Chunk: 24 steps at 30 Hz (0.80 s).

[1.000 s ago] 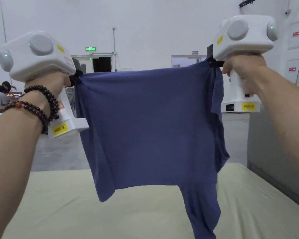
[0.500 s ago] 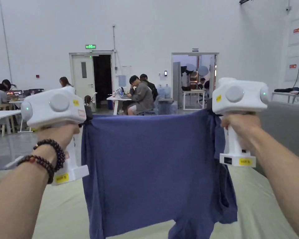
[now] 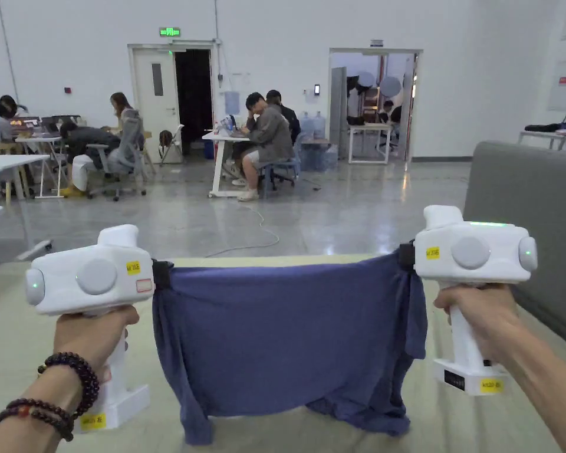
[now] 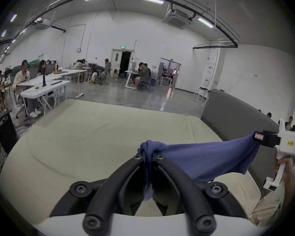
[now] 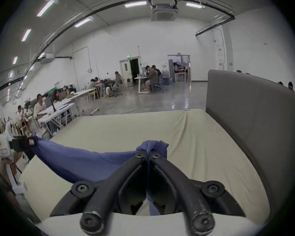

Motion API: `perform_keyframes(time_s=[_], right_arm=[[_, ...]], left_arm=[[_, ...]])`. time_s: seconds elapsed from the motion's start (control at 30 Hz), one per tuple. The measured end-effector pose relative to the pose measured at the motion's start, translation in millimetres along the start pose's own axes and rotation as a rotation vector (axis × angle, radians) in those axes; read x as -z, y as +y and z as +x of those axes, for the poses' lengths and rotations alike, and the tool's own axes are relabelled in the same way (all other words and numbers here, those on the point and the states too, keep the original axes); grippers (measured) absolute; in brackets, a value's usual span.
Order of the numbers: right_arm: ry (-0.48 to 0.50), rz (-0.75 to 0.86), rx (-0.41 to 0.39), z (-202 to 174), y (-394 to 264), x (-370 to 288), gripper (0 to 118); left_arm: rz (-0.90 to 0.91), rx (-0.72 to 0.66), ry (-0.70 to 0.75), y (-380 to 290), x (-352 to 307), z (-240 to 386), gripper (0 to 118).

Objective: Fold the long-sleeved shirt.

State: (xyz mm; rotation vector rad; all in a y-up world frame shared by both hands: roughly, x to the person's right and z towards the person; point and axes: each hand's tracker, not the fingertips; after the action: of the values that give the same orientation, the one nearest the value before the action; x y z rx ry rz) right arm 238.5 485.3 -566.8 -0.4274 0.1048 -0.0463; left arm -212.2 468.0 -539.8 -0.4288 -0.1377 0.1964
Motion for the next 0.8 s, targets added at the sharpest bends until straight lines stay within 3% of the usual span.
perform_keyframes(time_s=[0.2, 0.4, 0.53, 0.67, 0.73, 0.8], right_arm=[[0.053, -0.067, -0.096, -2, -96, -93, 0], [0.142, -0.347, -0.143, 10, -238, -152, 0], [0.14, -0.574, -0.209, 11, -322, -165, 0], [0.186, -0.74, -0.233, 10, -368, -164, 0], [0.18, -0.78, -0.291, 6, -376, -161, 0], [0.179, -0.769, -0.299, 3, -377, -159, 0]], left_arm=[[-0.056, 0.073, 0.047, -100, -78, 8, 0], [-0.317, 0.051, 0.09, -250, -128, 11, 0], [-0.515, 0.043, 0.106, -332, -136, -1, 0], [-0.587, 0.068, 0.136, -368, -142, -9, 0], [-0.617, 0.089, 0.132, -376, -146, -8, 0], [-0.615, 0.073, 0.118, -377, -144, -13, 0]])
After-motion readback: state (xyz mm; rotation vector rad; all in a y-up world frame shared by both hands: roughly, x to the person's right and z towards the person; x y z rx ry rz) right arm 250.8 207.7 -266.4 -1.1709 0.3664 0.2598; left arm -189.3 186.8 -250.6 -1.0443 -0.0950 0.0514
